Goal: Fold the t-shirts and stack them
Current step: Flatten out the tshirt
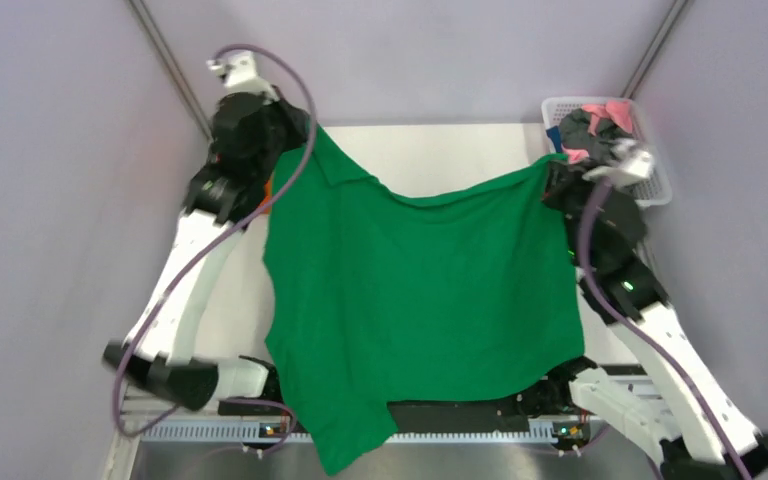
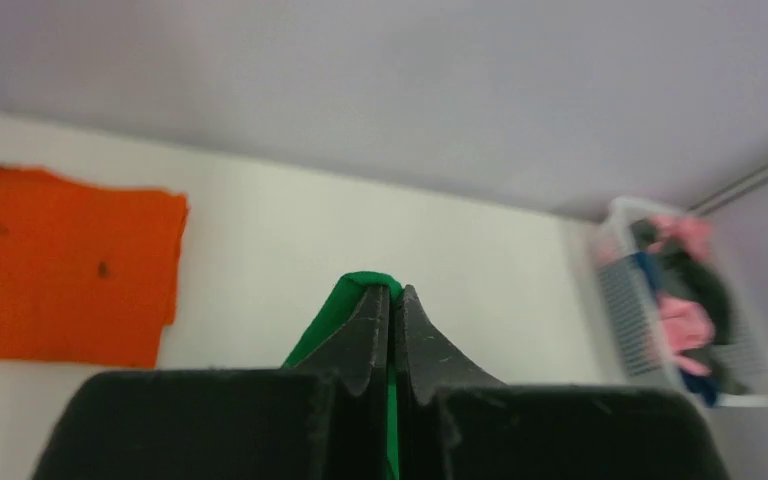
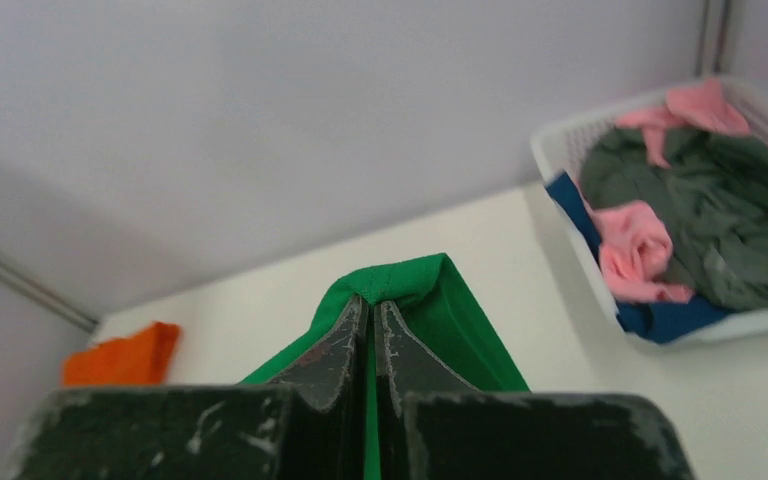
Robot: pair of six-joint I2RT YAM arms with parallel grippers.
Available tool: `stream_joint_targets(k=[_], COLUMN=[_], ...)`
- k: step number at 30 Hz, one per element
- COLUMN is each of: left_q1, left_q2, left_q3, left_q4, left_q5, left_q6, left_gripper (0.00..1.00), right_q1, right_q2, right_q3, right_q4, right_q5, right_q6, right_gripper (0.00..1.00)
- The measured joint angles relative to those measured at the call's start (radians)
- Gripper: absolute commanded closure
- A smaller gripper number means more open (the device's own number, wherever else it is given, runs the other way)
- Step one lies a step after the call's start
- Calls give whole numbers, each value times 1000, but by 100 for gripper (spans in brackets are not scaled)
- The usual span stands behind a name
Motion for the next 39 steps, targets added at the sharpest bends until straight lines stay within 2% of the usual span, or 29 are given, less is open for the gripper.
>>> stream_joint_targets(k=[2, 4, 5, 7, 8, 9, 10, 11, 15, 20, 25, 28, 32, 39], left_q1=[27, 64, 87, 124, 135, 146, 154, 159, 160, 154, 143, 131, 99, 63], left_q2=[130, 285, 378, 562, 640, 724, 797, 845, 912, 836, 671, 635, 676, 809], left_q3=[-60, -82, -77, -29, 2, 46, 89, 117, 165, 152, 5, -59, -94, -131], left_q4=[34, 46, 51, 40, 34, 14, -2, -14, -48, -42, 5, 36, 68, 129], left_q5=[-24, -34, -27, 0, 11, 23, 29, 35, 59, 103, 180, 230, 286, 309], left_q6=[-1, -8, -14, -29, -30, -40, -47, -45, -60, -68, -99, -124, -169, -247], left_gripper=[99, 92, 82, 54, 43, 33, 9, 2, 1, 1, 1, 1, 1, 1], right_q1=[-3, -18, -35, -76, -102, -131, -157, -172, -200, -200, -200, -197, -179, -167], right_q2=[131, 257, 339, 467, 533, 596, 652, 690, 793, 753, 615, 563, 562, 634], right_q3=[-72, -126, -156, -199, -214, -216, -213, -208, -139, -106, -224, -335, -431, -445], right_q4=[48, 92, 115, 146, 156, 160, 167, 171, 161, 177, 214, 263, 280, 306], right_q5=[67, 88, 89, 77, 64, 45, 24, 16, -11, -88, -253, -392, -502, -576], right_q6=[-13, -14, -10, 6, 18, 32, 46, 58, 56, 66, 95, 125, 153, 179], right_gripper=[100, 100, 100, 97, 75, 47, 8, 2, 1, 1, 1, 1, 1, 2])
